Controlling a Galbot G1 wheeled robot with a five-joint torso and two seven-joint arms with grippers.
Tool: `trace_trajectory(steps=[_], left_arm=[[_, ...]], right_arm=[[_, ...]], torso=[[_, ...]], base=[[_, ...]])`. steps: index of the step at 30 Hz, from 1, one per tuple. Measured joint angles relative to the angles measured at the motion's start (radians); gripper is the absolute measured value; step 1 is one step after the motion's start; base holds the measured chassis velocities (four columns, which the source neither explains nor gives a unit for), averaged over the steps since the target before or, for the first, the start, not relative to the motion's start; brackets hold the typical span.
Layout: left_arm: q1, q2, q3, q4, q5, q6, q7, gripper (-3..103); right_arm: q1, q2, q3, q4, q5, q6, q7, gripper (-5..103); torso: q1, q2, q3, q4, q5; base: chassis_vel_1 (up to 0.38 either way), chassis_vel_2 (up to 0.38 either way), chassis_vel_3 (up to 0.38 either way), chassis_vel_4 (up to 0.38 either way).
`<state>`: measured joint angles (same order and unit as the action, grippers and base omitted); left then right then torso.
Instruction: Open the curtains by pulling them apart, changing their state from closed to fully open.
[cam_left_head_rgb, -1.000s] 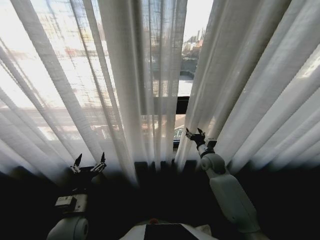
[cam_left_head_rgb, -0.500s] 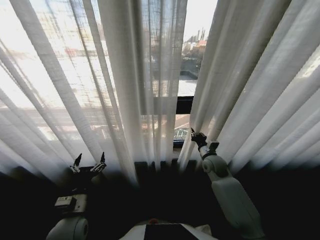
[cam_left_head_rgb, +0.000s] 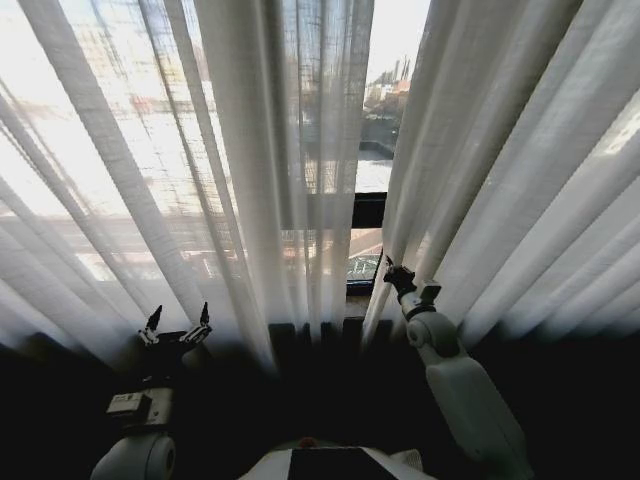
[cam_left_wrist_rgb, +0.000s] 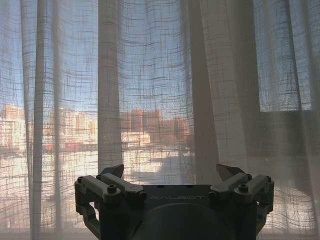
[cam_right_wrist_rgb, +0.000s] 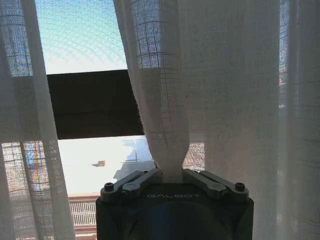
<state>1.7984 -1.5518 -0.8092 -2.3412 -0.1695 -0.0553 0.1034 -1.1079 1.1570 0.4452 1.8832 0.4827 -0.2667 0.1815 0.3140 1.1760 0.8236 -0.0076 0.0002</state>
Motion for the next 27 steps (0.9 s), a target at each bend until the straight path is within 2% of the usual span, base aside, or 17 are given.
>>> trace_trajectory(steps=[14,27], left_arm=[[0.009,-0.004,0.005,-0.008,0.006,-0.014,0.000,100],[0.019,-0.011,0.005,-0.016,0.016,-0.017,0.001,100]], right_arm=[[-0.046,-0.012,0.032,0.037,0.000,-0.011,-0.016,0],[-0.047,-0.014,0.034,0.034,0.001,-0.010,-0.019,0]], torso=[[0.000,0.000,0.000,0.0000,-0.0001],[0.000,0.000,0.000,-0.0002,0.0003]], base=[[-0.033,-0.034,0.038,0.033],[-0.243,-0.260,0.254,0.252]])
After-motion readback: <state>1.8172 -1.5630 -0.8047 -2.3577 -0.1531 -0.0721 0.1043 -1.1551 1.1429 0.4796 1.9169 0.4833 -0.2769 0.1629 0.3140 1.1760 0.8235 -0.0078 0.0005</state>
